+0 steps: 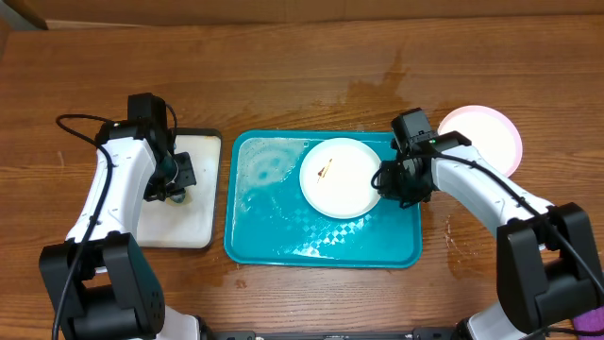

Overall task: Clean dirty plates on tray and stack at the side
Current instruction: 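Slide the second white plate toward the tray center with the right gripper, then dip the sponge into the soapy basin with the left gripper, then lift the sponge with the left gripper and carry it onto the white plate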

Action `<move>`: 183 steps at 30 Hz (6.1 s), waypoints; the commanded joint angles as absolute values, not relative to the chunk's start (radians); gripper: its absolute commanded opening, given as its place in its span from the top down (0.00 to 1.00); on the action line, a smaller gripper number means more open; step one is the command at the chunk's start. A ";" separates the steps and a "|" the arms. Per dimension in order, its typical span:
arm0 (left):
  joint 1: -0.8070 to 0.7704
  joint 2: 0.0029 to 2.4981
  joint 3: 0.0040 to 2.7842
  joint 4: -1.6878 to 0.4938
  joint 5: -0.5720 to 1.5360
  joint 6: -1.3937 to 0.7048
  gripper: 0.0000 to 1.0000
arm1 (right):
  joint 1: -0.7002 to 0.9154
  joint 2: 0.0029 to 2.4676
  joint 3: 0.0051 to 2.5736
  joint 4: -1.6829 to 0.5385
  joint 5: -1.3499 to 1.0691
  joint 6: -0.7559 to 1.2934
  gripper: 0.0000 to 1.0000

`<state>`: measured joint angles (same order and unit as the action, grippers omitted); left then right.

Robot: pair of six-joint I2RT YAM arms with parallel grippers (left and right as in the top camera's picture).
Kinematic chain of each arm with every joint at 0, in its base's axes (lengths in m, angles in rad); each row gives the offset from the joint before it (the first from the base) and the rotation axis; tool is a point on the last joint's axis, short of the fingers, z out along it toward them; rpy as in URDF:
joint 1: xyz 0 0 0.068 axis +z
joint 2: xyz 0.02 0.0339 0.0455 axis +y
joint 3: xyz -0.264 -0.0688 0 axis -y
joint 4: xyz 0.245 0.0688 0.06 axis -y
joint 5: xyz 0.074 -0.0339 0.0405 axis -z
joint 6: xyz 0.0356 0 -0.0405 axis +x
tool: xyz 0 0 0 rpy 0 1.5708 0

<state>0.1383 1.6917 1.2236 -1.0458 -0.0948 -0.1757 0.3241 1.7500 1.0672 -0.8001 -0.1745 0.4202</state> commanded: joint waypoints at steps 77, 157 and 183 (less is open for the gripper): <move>0.144 1.950 1.246 -0.862 -0.110 -0.202 0.41 | 0.340 1.781 1.035 -0.540 -0.091 0.218 0.43; 0.146 1.549 1.260 -0.979 -0.047 -0.072 0.96 | 0.343 1.781 1.237 -0.846 -0.068 0.336 0.72; 0.144 1.549 1.105 -0.830 -0.039 -0.052 0.96 | 0.393 1.781 1.245 -0.849 -0.061 0.336 0.45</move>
